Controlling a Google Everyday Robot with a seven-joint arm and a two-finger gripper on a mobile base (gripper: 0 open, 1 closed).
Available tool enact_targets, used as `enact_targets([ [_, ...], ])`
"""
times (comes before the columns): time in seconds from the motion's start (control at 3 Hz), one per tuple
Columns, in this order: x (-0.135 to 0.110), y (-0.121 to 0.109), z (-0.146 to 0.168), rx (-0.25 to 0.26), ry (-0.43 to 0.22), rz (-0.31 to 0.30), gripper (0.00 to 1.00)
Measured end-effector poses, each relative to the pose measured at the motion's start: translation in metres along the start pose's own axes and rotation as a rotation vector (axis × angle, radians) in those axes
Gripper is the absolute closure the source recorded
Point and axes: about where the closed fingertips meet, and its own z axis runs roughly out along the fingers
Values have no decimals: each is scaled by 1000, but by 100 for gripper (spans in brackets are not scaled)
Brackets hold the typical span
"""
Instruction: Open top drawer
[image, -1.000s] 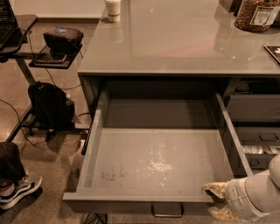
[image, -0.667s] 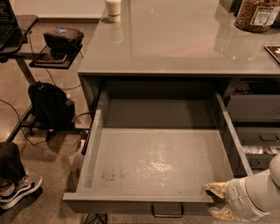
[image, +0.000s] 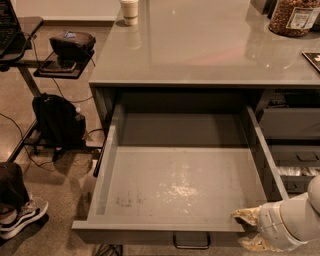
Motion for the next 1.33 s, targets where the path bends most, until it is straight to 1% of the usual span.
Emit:
enact_targets([
  [0.33, 0, 0, 0, 0, 0, 0, 11],
  [0.67, 0, 0, 0, 0, 0, 0, 0],
  [1.0, 0, 0, 0, 0, 0, 0, 0],
  [1.33, -6, -1, -3, -52, -33, 6, 0],
])
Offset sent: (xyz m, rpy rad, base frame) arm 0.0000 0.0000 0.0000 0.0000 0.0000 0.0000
